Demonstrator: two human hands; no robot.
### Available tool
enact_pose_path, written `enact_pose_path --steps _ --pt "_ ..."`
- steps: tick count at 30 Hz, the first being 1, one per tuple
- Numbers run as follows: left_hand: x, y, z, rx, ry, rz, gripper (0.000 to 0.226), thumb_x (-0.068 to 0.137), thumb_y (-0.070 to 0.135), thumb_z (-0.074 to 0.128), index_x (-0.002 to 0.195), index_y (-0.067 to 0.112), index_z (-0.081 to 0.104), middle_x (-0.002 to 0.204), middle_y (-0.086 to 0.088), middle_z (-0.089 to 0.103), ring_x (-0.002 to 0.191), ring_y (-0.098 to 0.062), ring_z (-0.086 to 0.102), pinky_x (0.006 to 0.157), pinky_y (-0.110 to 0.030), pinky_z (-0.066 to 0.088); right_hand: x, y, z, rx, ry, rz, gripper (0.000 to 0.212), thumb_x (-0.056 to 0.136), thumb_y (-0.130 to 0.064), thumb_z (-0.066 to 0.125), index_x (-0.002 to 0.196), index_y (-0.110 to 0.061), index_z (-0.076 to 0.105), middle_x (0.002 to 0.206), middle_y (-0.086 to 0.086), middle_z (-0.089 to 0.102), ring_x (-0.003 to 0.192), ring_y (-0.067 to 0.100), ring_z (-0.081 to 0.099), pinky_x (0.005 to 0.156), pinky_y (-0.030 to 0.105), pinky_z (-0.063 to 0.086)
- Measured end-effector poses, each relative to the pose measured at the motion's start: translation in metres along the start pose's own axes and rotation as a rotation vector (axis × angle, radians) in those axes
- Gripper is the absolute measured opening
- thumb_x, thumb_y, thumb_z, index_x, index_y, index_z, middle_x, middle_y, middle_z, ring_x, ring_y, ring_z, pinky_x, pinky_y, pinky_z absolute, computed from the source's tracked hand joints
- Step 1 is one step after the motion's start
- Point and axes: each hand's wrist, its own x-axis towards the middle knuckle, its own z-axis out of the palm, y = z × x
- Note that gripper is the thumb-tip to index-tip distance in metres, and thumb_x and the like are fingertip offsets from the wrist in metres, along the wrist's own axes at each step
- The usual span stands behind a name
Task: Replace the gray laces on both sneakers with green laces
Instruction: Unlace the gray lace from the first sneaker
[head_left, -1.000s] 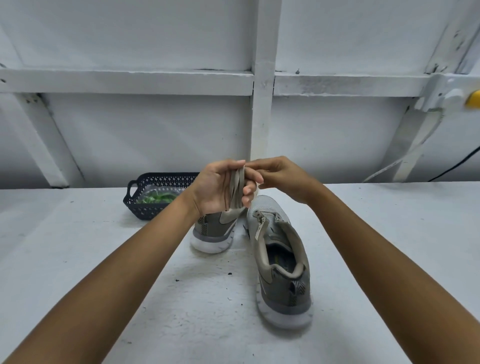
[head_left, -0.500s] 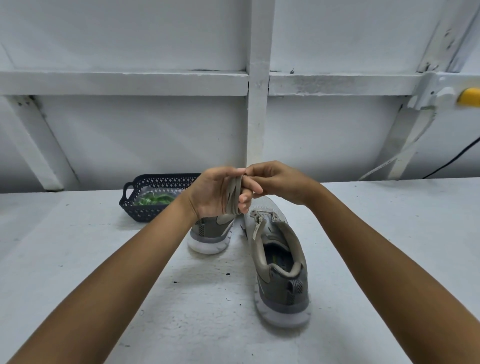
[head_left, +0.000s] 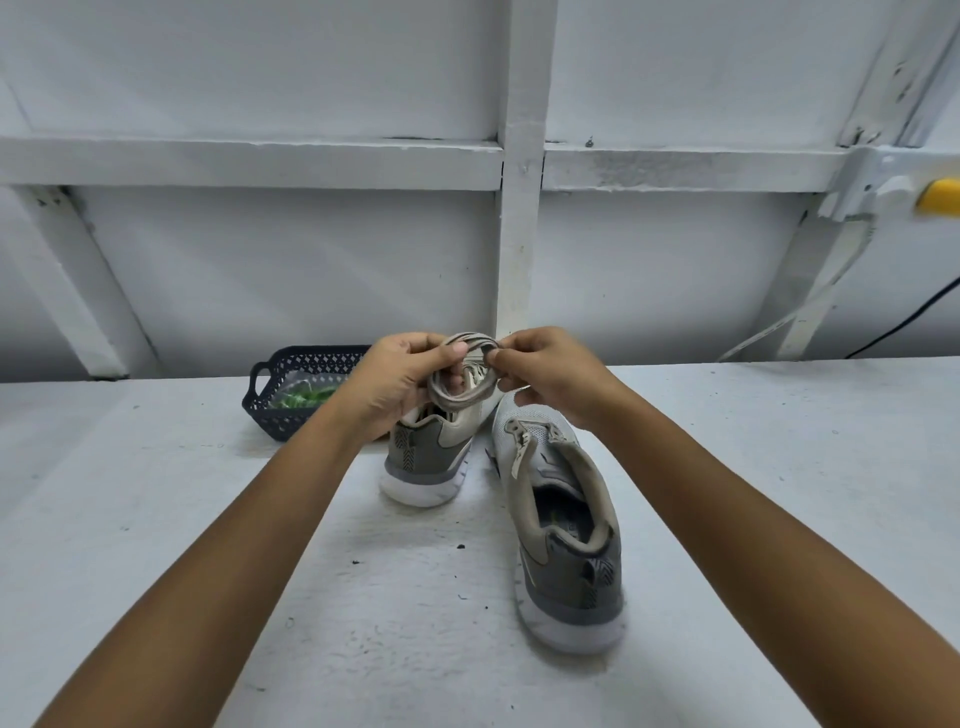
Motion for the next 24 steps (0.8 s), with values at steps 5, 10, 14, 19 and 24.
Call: enact_pose_path --steps 5,10,14,19,24 --pt "-0.013 -0.003 -0.02 0.11 0.175 0.095 0.013 0.092 0.015 0.056 0.086 0.008 0.064 0.06 0.003 0.062 0.054 -0.008 0.058 0.057 -0.022 0.052 0.005 -0.019 0.036 0.126 0.06 0.127 0.021 0.092 -0.008 0.055 0.072 -0.007 0.06 0.067 0.008 0.056 0.055 0.012 0.052 0.048 0.017 0.047" --pt "-0.032 -0.009 -0.052 0.346 0.412 0.218 0.014 0.093 0.021 0.056 0.086 0.014 0.066 0.058 0.007 0.062 0.05 0.001 0.055 0.053 -0.012 0.047 0.013 -0.033 0.094 0.056 0.157 0.16 0.018 0.087 -0.01 0.057 0.076 0.0 0.066 0.068 0.013 0.064 0.061 0.024 0.062 0.07 0.039 0.058" --pt "-0.05 -0.023 -0.088 0.499 0.488 0.206 0.02 0.094 0.024 0.056 0.08 0.015 0.066 0.049 0.011 0.058 0.046 0.0 0.051 0.049 -0.014 0.042 0.024 -0.019 0.15 0.001 0.19 0.159 0.021 0.084 -0.01 0.057 0.09 0.006 0.068 0.089 0.024 0.069 0.084 0.037 0.067 0.076 0.044 0.058" --pt "-0.067 -0.056 -0.124 0.657 0.486 0.094 0.023 0.093 0.025 0.057 0.073 0.019 0.066 0.056 0.002 0.057 0.054 -0.012 0.052 0.054 -0.025 0.042 0.025 0.019 0.205 -0.027 0.176 0.297 0.022 0.09 -0.011 0.052 0.097 0.003 0.067 0.097 0.019 0.069 0.09 0.033 0.066 0.077 0.039 0.056" --pt "-0.063 -0.097 -0.147 0.9 0.448 0.001 0.022 0.092 0.03 0.057 0.081 0.016 0.069 0.078 0.0 0.066 0.077 -0.02 0.059 0.066 -0.03 0.043 0.013 0.05 0.223 -0.326 0.196 0.265 0.022 0.093 -0.008 0.045 0.1 -0.002 0.065 0.103 0.015 0.067 0.095 0.029 0.062 0.064 0.026 0.036"
